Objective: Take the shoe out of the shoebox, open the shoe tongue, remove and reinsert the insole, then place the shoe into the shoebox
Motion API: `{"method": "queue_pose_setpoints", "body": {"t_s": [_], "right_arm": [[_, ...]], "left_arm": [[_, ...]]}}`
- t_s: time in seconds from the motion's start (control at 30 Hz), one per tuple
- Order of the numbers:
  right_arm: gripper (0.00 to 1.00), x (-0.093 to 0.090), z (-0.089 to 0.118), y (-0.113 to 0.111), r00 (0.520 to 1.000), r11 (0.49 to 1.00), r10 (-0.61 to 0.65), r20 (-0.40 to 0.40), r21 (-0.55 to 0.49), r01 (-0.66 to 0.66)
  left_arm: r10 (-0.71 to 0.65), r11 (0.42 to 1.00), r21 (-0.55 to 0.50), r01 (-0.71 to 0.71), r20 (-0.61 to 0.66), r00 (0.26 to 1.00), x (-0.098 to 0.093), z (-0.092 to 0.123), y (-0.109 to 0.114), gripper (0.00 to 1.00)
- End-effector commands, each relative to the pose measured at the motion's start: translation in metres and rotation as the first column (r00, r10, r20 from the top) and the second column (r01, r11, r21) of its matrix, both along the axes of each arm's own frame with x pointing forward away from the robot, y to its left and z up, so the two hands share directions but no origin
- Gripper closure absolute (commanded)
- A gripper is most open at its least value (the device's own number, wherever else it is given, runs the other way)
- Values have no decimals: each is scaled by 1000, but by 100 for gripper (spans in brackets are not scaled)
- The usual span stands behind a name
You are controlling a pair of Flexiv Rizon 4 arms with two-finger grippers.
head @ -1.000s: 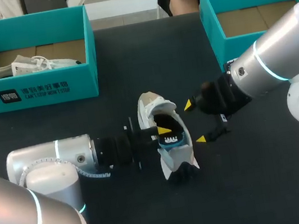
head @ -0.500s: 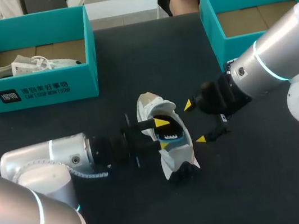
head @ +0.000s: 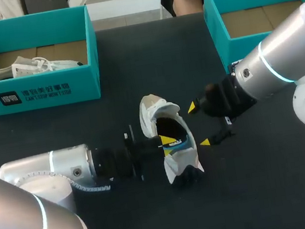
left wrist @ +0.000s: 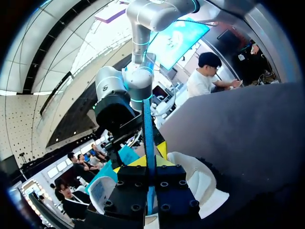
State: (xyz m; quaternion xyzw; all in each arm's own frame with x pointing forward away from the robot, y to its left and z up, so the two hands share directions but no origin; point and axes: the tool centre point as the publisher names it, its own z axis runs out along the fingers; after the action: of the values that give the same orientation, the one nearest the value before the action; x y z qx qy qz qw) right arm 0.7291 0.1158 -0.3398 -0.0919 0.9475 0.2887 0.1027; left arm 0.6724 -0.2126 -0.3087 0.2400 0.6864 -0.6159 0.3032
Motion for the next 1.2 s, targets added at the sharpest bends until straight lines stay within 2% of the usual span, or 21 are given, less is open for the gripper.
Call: {"method": "queue_pose_setpoints", "body": {"t_s": [0.03, 0.17, 0.43, 0.6, 0.63, 0.67, 0.7, 0.77, 1.1, 1.2], "right_arm": [[0, -1, -1, 0, 1000, 1000, -2, 2, 0, 2], [0, -1, -1, 0, 1000, 1000, -2, 2, 0, 2], [0, -1, -1, 0, 1000, 1000, -2, 2, 0, 2], [0, -1, -1, 0, 1000, 1000, -2, 2, 0, 2], [0, -1, -1, 0, 1000, 1000, -2, 2, 0, 2], [0, -1, -1, 0, 1000, 1000, -2, 2, 0, 2], [0, -1, -1, 0, 1000, 1000, -2, 2, 0, 2], [0, -1, -1, 0, 1000, 1000, -2, 2, 0, 2], [0, -1, -1, 0, 1000, 1000, -2, 2, 0, 2], [0, -1, -1, 0, 1000, 1000, -2, 2, 0, 2]], "left_arm": [[19, 1000, 10, -19, 14, 1000, 6, -8, -15, 100], [42, 999, 14, -43, 20, 999, 17, -14, -16, 100], [84, 994, 69, -88, 48, 995, 41, -32, -3, 100], [99, 991, 81, -103, 48, 994, 46, -32, 2, 100], [104, 991, 76, -107, 48, 993, 45, -29, 2, 90], [105, 992, 68, -108, 47, 993, 44, -27, 2, 71], [103, 992, 64, -106, 49, 993, 43, -24, 2, 65], [95, 994, 56, -98, 59, 994, 40, -19, 2, 60], [71, 997, 28, -73, 71, 995, 24, -4, 5, 64], [57, 998, 33, -60, 87, 995, 17, -3, 5, 69]]}}
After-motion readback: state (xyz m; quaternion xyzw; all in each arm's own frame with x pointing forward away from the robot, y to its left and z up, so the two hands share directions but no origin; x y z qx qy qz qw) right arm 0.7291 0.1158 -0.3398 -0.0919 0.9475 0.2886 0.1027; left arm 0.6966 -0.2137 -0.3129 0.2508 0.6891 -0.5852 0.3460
